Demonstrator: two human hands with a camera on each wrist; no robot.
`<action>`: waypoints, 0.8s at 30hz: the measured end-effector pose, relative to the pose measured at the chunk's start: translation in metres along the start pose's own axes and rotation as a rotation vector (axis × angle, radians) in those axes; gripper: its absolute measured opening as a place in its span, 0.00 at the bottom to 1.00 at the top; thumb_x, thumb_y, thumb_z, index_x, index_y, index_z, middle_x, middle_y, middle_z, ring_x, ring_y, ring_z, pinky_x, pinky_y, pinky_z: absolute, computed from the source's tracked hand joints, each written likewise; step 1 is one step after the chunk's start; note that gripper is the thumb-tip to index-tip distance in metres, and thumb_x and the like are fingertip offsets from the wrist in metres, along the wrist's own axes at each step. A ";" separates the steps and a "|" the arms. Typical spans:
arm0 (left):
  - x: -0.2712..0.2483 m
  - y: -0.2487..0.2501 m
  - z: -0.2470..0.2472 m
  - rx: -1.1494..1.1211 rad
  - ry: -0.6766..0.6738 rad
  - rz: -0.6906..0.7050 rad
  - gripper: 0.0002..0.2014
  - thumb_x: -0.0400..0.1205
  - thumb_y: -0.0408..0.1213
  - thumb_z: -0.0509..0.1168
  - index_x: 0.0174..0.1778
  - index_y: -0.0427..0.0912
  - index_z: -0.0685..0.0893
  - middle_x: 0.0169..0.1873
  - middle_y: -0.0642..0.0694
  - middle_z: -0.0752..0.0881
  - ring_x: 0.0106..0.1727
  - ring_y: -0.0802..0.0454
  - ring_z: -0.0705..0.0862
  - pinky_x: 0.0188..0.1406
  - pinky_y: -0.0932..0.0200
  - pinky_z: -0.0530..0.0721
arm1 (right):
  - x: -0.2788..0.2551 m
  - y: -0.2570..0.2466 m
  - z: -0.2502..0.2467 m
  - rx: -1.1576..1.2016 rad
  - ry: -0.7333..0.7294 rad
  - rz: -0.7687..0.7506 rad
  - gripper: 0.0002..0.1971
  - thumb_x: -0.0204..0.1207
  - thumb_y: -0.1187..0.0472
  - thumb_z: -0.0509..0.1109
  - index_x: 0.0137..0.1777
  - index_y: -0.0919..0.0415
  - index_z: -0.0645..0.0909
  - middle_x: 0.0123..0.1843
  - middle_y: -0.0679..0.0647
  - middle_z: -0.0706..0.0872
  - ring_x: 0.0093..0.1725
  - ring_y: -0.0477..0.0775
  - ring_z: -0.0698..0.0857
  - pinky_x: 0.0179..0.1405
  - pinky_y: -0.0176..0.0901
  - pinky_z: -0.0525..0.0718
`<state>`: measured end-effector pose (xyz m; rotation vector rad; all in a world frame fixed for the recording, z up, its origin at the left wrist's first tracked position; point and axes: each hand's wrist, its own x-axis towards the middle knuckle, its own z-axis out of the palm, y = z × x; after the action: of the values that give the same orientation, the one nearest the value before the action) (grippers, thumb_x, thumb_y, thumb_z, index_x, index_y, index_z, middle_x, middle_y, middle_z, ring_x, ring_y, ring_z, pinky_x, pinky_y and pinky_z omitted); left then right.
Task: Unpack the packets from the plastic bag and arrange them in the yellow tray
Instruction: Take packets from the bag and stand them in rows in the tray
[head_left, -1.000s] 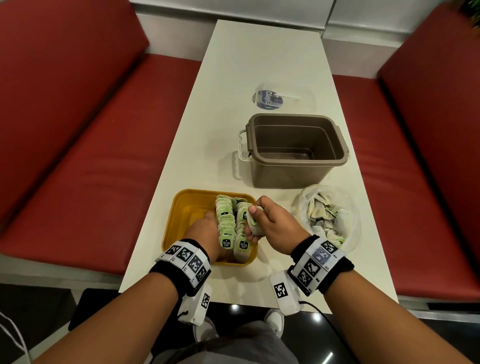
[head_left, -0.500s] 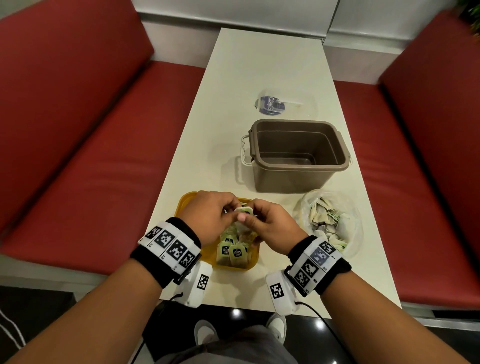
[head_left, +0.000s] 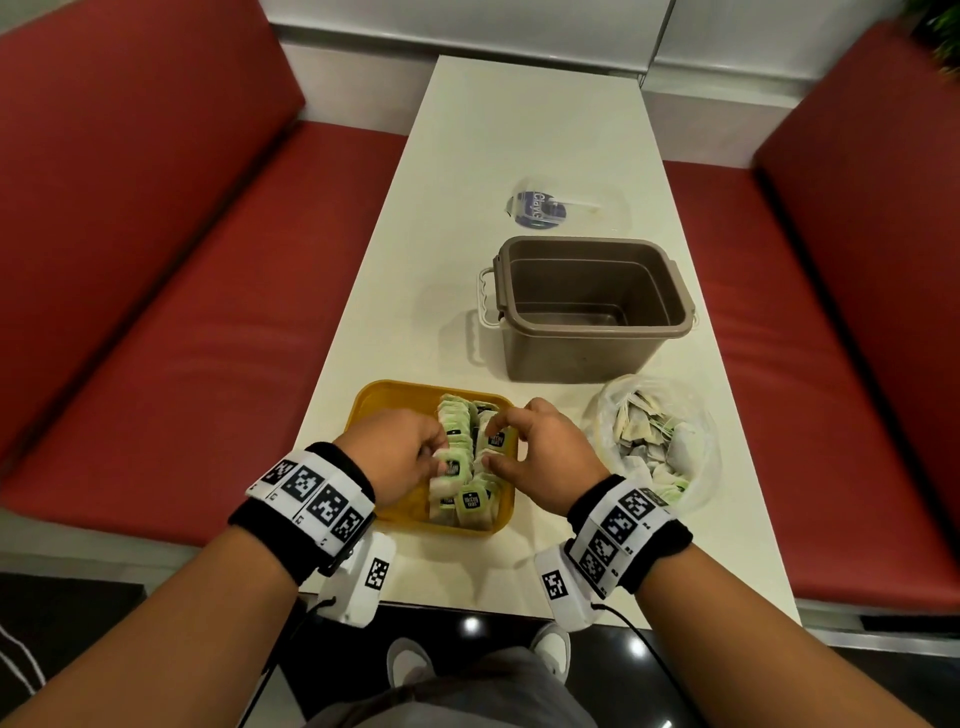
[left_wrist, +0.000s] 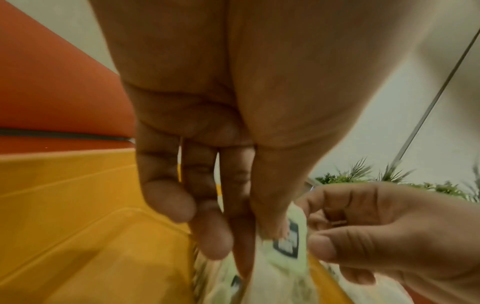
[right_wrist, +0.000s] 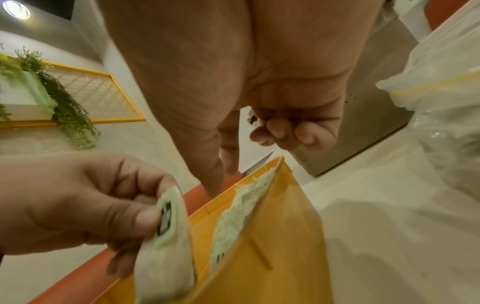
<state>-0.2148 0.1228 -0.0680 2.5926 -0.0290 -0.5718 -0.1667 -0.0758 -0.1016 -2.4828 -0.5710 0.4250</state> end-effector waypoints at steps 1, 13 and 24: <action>0.000 -0.002 0.004 0.043 -0.057 -0.013 0.05 0.81 0.43 0.70 0.41 0.52 0.81 0.32 0.56 0.82 0.34 0.59 0.79 0.32 0.66 0.72 | -0.001 -0.002 0.001 -0.018 -0.013 -0.005 0.15 0.70 0.48 0.79 0.56 0.45 0.85 0.52 0.49 0.73 0.52 0.53 0.78 0.55 0.46 0.81; 0.014 -0.016 0.041 0.088 -0.164 -0.300 0.17 0.69 0.47 0.80 0.48 0.48 0.85 0.45 0.48 0.88 0.47 0.49 0.87 0.38 0.61 0.81 | 0.000 -0.030 0.014 -0.545 -0.162 -0.074 0.14 0.74 0.43 0.73 0.56 0.45 0.88 0.59 0.51 0.76 0.65 0.59 0.67 0.61 0.60 0.69; 0.016 -0.011 0.055 0.043 -0.072 -0.296 0.29 0.67 0.48 0.81 0.60 0.48 0.76 0.46 0.49 0.83 0.46 0.48 0.83 0.38 0.59 0.77 | -0.001 -0.023 0.009 -0.336 -0.248 0.019 0.10 0.76 0.55 0.73 0.51 0.59 0.89 0.64 0.60 0.75 0.55 0.61 0.82 0.53 0.42 0.75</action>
<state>-0.2228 0.1058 -0.1228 2.6349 0.3264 -0.7768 -0.1780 -0.0552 -0.0951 -2.7757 -0.7728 0.7008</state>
